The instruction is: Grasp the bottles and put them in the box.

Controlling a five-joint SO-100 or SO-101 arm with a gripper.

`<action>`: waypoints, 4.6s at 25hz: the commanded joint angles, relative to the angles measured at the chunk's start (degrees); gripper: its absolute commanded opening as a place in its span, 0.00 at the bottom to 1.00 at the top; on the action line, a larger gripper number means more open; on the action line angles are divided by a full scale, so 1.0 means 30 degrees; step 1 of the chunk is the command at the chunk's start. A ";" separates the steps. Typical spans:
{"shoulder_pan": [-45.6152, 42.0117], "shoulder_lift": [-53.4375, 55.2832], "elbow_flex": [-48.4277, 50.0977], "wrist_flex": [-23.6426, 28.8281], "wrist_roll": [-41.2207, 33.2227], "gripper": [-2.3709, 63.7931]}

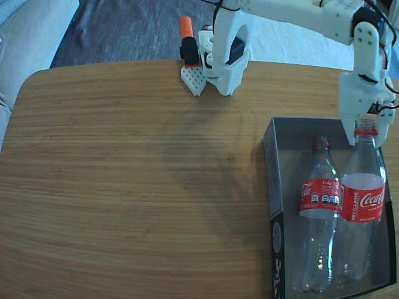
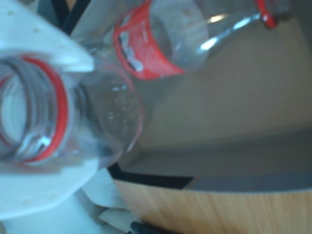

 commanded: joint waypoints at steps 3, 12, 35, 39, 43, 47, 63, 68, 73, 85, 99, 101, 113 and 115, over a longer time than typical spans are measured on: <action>0.0059 0.0850 -0.0059 -0.0176 0.0059 0.03; 0.0059 0.0879 0.0703 -0.0146 0.0059 0.03; 0.0029 0.0850 0.2256 -0.1348 0.0059 0.03; 0.0059 0.1025 0.2256 -0.1318 0.0029 0.03; 0.0117 0.1143 0.2256 -0.1318 0.0029 0.04; 0.0293 0.1201 0.2285 -0.1113 0.0586 0.36; 0.2695 0.1348 0.1729 -0.1084 0.0938 0.48; 0.6680 0.2607 0.1436 -0.1055 0.0938 0.45; 1.1133 0.4102 0.1523 -0.1055 0.0938 0.22; 1.8047 0.8262 0.4570 -0.2607 0.4541 0.07; 1.9102 1.9570 1.9717 -0.5303 1.3096 0.07; 1.8516 2.0566 2.1240 -0.5830 1.3213 0.07; 1.5762 2.6309 2.7949 -0.7705 1.1396 0.06; 1.5762 2.7246 2.8770 -0.7529 1.0107 0.04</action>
